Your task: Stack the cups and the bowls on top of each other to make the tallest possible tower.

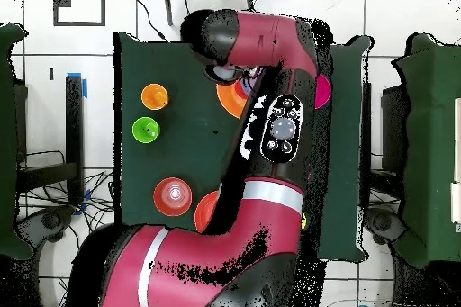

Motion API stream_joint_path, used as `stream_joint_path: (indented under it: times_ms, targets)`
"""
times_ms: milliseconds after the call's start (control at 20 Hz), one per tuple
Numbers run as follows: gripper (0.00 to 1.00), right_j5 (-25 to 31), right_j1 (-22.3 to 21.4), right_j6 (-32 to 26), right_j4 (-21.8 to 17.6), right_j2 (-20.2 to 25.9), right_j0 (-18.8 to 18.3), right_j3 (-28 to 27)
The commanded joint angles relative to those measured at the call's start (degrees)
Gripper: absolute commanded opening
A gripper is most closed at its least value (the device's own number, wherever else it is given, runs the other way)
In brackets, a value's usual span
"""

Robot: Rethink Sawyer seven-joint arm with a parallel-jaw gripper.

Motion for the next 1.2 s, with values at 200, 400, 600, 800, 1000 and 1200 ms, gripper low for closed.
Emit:
stream_joint_path:
  times_ms: [200, 400, 600, 800, 1000, 1200]
  targets:
    - [0.0, 8.8, 5.0, 10.5, 1.2, 2.1, 1.9, -3.9]
    - [0.0, 9.5, 5.9, 11.4, 1.7, 1.7, 2.4, -5.2]
    - [0.0, 9.8, 6.6, 12.2, 2.3, 1.4, 2.9, -6.1]
    - [0.0, 9.8, 7.1, 12.4, 3.1, 0.9, 3.2, -6.6]
    - [0.0, 9.7, 7.2, 12.5, 3.6, 0.4, 3.5, -6.7]
    - [0.0, 9.8, 7.7, 12.0, 4.0, 0.0, 3.4, -7.6]
